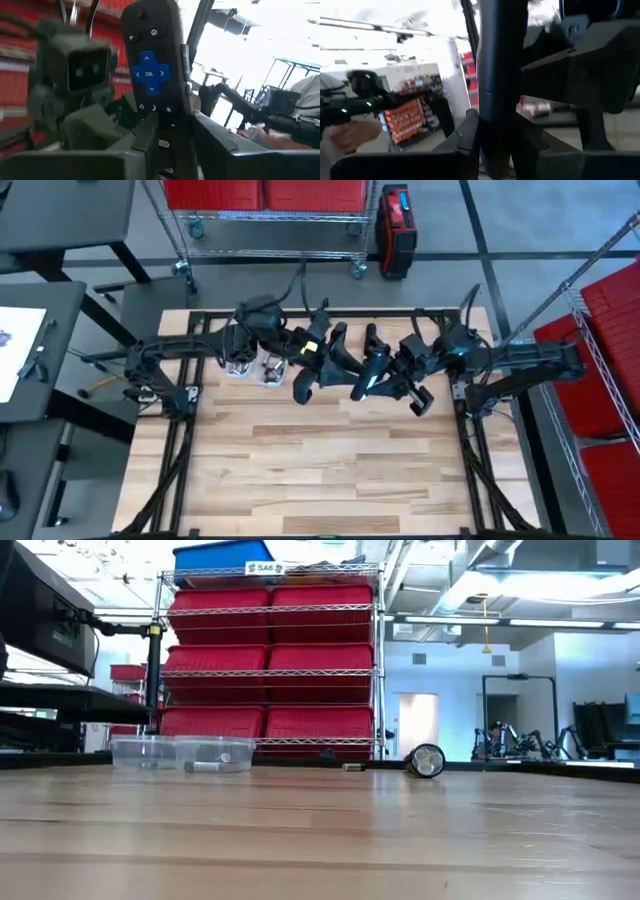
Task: Insert battery
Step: Open the remote control battery compartment
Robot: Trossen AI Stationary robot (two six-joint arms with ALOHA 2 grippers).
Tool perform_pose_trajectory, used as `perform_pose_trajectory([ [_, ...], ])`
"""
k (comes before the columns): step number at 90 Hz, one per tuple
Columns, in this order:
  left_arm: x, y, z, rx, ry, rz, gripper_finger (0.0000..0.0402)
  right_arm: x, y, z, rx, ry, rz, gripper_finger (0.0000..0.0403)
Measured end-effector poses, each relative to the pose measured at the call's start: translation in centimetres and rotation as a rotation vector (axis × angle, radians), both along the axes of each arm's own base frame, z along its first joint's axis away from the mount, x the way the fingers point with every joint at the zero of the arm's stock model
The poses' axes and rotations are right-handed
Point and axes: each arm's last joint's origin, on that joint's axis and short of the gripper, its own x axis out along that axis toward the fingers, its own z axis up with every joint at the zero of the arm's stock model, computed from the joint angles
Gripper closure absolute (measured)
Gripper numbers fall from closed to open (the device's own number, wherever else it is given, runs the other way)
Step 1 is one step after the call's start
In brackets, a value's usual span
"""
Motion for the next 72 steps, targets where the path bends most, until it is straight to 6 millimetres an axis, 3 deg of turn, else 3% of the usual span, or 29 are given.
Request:
perform_pose_trajectory([
  [11, 0.1, 0.8, -0.7, -0.010, 0.077, -0.054, 0.0256, -0.5, -0.5, -0.7, -0.023, 0.109, -0.041, 0.0343],
  [28, -0.3, 3.2, -1.9, -0.048, 0.246, 0.088, 0.0253, -1.6, -1.0, -1.7, -0.071, 0.264, -0.188, 0.0343],
  [72, -0.3, 4.0, -1.5, -0.063, 0.191, 0.214, 0.0259, -1.7, -1.7, -2.7, -0.106, 0.358, -0.362, 0.0343],
])
